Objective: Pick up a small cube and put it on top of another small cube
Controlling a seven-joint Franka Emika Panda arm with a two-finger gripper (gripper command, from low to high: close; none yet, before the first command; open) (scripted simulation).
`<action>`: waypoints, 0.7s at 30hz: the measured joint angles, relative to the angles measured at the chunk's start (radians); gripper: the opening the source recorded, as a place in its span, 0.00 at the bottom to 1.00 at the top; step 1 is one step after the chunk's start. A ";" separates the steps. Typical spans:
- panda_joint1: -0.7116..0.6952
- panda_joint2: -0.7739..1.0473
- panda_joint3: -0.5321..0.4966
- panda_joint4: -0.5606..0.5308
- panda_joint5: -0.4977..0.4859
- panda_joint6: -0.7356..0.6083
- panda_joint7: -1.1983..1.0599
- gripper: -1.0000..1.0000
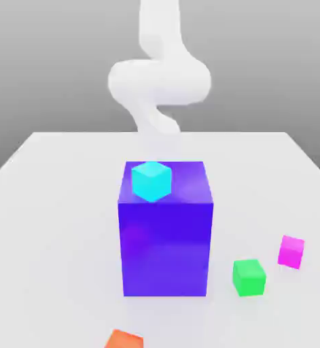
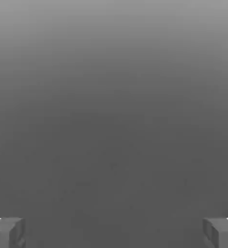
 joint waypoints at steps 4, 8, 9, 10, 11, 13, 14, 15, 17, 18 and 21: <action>0.095 0.151 0.041 -0.071 0.025 0.088 -0.072 0.50; 0.181 0.295 0.091 -0.139 0.043 0.172 -0.136 0.50; 0.201 0.331 0.106 -0.156 0.046 0.193 -0.150 0.50; 0.221 0.367 0.120 -0.173 0.047 0.214 -0.165 0.50; 0.240 0.403 0.136 -0.190 0.048 0.236 -0.178 0.50; 0.277 0.475 0.168 -0.224 0.045 0.278 -0.201 0.50; 0.295 0.511 0.184 -0.241 0.041 0.299 -0.211 0.50; 0.311 0.548 0.202 -0.258 0.035 0.320 -0.219 0.50; 0.344 0.621 0.236 -0.292 0.013 0.363 -0.229 0.50; 0.377 0.659 0.251 -0.309 -0.004 0.384 -0.230 0.50; 0.440 0.772 0.270 -0.359 -0.079 0.447 -0.214 0.50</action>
